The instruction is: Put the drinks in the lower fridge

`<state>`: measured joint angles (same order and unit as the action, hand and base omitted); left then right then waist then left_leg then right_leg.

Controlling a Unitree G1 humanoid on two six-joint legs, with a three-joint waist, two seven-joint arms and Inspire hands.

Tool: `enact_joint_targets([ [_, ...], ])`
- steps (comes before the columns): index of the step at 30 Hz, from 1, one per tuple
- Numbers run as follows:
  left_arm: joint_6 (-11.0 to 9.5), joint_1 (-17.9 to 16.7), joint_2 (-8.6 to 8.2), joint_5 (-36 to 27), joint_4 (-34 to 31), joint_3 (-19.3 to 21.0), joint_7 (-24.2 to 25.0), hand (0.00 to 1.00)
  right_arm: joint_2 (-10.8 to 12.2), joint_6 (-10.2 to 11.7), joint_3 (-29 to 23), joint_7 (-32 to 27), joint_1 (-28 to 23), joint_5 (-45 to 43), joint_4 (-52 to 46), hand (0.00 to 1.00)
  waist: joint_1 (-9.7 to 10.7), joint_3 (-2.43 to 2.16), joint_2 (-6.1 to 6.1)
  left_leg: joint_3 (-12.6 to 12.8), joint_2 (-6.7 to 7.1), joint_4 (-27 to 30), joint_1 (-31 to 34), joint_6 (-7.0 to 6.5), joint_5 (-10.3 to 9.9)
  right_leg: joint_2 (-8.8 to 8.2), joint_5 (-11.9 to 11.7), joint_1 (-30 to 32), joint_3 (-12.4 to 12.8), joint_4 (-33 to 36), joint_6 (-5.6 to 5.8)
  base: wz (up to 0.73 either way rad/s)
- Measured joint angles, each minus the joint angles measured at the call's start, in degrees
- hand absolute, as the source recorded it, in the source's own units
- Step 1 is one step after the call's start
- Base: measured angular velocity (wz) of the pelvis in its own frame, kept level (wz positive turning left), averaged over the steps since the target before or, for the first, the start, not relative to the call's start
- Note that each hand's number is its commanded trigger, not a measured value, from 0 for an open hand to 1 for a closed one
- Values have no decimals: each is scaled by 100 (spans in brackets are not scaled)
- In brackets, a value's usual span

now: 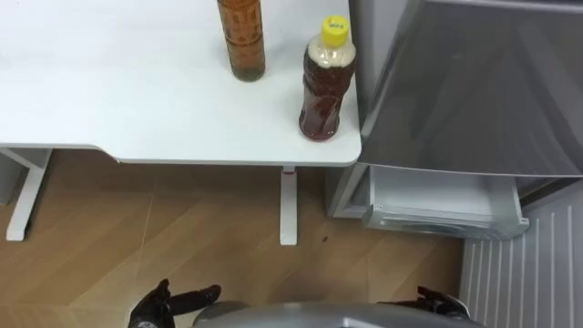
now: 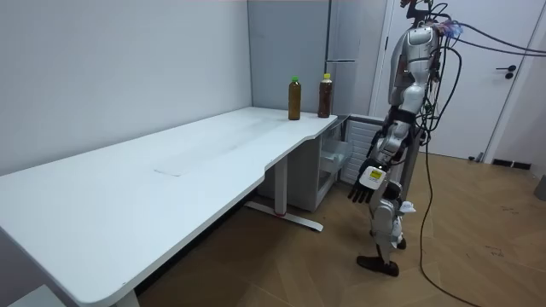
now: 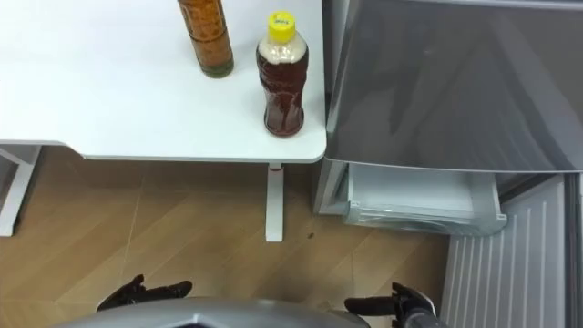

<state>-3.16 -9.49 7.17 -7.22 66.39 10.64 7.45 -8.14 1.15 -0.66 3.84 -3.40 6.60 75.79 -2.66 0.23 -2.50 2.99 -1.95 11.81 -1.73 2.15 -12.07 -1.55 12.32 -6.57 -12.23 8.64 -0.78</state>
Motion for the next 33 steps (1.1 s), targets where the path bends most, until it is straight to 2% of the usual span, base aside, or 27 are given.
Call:
enact_joint_targets([
  [2,0,1,0,-1,3,0,-19,0,0,1,-9,0,3,-16,5,0,23,17,13,-67,15,6,0,-1,0,-7,0,-36,-71,-4,0,15],
  [8,7,-8,-65,-233,9,14,-235,0,-4,2,-15,-43,9,-245,-30,0,-38,25,16,-86,59,1,7,-24,15,-41,13,-42,-120,-16,22,4],
  [16,92,-36,-127,-461,45,277,-701,0,2,-122,-71,-210,2,-261,-28,0,-77,13,-6,-88,81,12,41,-33,20,-59,26,-61,-136,-91,43,0],
  [19,125,-78,-120,-704,44,323,-1011,0,3,-117,-66,-264,-5,-242,-31,0,-79,-10,4,-88,86,35,68,-33,20,-68,26,-48,-162,-87,44,1],
  [20,127,-86,-129,-819,43,469,-1106,0,9,-116,-76,-289,-7,-243,-21,0,-76,-24,24,-96,85,32,57,-33,20,-66,25,-60,-165,-81,44,5],
  [23,130,-18,-146,-1243,-80,848,-1472,0,9,-122,-70,-411,-37,-258,-25,0,-97,-15,16,-172,89,31,14,-33,20,-61,24,-128,-216,-61,45,12],
  [26,109,-4,-149,-1643,-348,1030,-1919,0,11,-117,-65,-488,-64,-276,-29,0,-121,6,47,-183,90,38,-1,-33,20,-61,24,-152,-211,-64,45,3],
  [29,-64,113,-153,-2008,-486,1135,-2379,0,2,-84,-62,-600,-109,-268,-29,0,-210,11,81,-170,91,53,5,-33,20,-63,23,-145,-205,-59,46,-2],
  [31,-109,188,-174,-2121,-723,1262,-2707,0,3,-47,-68,-625,-174,-273,-26,0,-228,15,87,-172,91,88,24,-33,20,-63,23,-143,-209,-57,46,0],
  [33,-247,194,-196,-2149,-1297,1427,-3173,0,4,65,-117,-629,-242,-401,-66,0,-228,9,89,-192,91,97,37,-35,21,-62,24,-134,-198,-52,45,0],
])
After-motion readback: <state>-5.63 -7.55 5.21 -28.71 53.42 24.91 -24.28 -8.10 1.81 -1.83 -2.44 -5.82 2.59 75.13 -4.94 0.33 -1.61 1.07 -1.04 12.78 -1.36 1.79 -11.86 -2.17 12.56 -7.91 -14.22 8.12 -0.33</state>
